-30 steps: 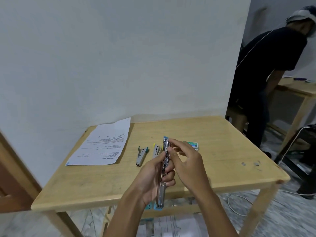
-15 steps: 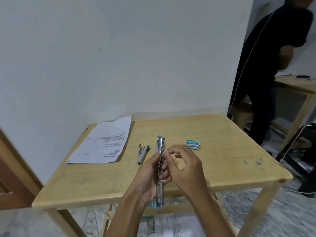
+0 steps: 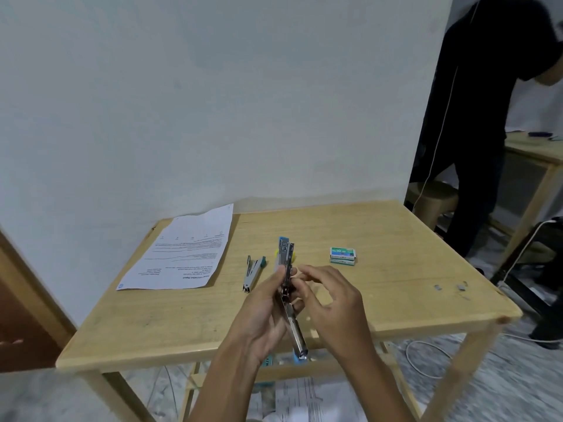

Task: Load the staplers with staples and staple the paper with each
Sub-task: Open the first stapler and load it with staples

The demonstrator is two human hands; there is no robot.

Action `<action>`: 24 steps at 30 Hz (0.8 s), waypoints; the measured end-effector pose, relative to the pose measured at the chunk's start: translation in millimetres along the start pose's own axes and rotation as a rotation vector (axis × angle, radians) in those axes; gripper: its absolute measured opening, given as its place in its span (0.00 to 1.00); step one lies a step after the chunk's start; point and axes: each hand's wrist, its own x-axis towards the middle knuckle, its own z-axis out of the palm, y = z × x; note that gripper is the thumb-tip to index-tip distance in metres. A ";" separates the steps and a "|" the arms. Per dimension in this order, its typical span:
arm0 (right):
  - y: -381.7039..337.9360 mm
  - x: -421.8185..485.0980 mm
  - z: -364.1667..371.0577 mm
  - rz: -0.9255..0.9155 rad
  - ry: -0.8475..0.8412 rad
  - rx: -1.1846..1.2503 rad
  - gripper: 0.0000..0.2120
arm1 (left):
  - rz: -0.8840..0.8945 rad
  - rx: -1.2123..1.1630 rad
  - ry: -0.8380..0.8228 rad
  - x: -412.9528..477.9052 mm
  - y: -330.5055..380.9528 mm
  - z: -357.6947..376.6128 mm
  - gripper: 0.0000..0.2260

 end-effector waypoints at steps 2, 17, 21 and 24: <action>1.0 0.5 1.4 0.024 -0.006 -0.014 0.10 | 0.009 -0.008 0.025 2.0 -0.5 -0.4 0.11; -11.6 -0.7 0.1 0.394 -0.005 0.254 0.10 | 0.066 0.278 0.053 3.0 -5.1 -3.2 0.12; -4.1 15.3 16.3 1.083 0.263 1.148 0.14 | 0.328 1.099 0.059 6.2 8.8 -0.5 0.13; 2.5 16.5 34.7 1.348 0.294 1.411 0.16 | 0.434 1.656 0.080 18.1 19.8 3.8 0.12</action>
